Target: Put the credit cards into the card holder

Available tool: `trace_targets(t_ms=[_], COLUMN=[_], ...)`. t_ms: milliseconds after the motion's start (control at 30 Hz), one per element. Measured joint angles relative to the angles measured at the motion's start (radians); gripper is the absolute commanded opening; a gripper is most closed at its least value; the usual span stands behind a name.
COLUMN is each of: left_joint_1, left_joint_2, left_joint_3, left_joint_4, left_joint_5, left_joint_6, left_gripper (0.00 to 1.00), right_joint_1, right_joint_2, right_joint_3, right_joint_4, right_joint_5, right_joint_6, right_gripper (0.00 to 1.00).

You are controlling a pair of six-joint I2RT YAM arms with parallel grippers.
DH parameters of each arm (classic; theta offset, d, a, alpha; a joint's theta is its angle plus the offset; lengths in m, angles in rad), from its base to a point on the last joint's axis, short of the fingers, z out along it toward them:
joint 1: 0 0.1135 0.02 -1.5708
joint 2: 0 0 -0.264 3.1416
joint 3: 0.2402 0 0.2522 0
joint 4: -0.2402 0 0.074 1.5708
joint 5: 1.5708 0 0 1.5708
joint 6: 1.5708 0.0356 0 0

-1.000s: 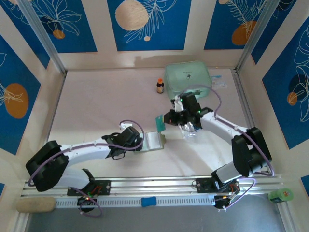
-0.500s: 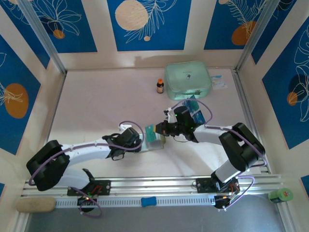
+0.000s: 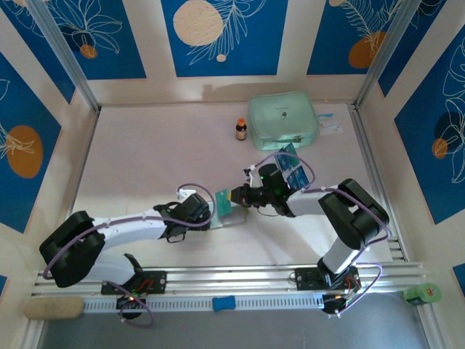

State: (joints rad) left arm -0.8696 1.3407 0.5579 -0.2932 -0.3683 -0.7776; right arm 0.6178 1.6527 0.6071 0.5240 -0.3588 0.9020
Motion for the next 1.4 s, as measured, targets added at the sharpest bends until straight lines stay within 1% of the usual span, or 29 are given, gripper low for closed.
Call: trace_targets(t_ms=[533,1400], left_joint_1=[0.000,0.000], left_joint_2=[-0.018,-0.029], left_joint_3=[-0.017,-0.024], left_joint_4=[-0.003,0.000], left_joint_5=[-0.001,-0.003], left_joint_6=[-0.003,-0.003], left_gripper=[1.00,1.00], right_joint_1=[0.014,0.027], right_joint_2=[0.085,0.121], right_joint_3=[-0.031,-0.051], right_joint_4=[0.086,0.164], right_joint_5=[0.018,0.010], right_joint_6=[0.031,0.061], right_gripper=[0.00,0.00])
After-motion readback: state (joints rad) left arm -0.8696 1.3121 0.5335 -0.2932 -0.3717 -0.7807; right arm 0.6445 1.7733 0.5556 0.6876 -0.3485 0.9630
